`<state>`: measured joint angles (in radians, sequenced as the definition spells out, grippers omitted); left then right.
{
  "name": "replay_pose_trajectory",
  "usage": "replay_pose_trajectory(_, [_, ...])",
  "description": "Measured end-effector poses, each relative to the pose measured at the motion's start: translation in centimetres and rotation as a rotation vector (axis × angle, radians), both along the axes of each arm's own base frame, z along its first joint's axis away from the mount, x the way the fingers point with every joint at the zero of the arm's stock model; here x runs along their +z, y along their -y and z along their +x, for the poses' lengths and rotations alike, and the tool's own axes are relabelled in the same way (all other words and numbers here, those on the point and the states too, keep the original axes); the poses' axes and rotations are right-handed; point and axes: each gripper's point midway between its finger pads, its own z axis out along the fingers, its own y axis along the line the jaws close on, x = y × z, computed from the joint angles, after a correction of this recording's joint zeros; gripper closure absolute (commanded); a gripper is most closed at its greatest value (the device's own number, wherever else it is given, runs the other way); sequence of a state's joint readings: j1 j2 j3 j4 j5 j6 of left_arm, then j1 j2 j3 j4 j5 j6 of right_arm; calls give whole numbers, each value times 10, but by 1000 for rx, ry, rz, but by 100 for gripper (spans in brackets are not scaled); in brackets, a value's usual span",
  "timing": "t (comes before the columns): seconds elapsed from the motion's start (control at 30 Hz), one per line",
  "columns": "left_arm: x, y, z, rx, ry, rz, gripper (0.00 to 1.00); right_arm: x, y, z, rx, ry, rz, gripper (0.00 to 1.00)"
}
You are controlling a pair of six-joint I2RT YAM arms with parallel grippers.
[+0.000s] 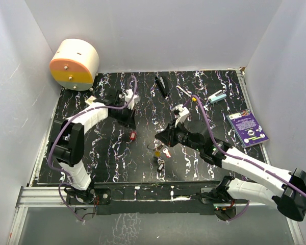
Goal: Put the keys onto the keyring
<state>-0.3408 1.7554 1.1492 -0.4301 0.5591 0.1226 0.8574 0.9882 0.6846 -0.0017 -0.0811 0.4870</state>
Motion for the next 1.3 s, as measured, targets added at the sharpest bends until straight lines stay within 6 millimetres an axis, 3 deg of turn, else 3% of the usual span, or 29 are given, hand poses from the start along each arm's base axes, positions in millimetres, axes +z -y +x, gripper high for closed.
replay_pose_trajectory(0.2, [78, 34, 25, 51, 1, -186, 100, -2, -5, 4, 9, 10, -10, 92])
replay_pose_trajectory(0.47, [128, 46, 25, 261, -120, -356, 100, 6, -23, 11, 31, 26, 1, 92])
replay_pose_trajectory(0.63, [145, 50, 30, 393, -193, -430, 100, 12, -41, 13, 54, 60, 6, 92])
replay_pose_trajectory(0.83, [150, 44, 37, 553, -269, -437, 100, 9, -63, 27, 16, 88, -9, 92])
replay_pose_trajectory(1.1, [178, 22, 28, 713, -313, -497, 100, 12, -57, 55, -133, 147, -6, 92])
replay_pose_trajectory(1.3, [164, 21, 15, 791, -476, -509, 100, 25, -52, 69, -211, 197, 20, 92])
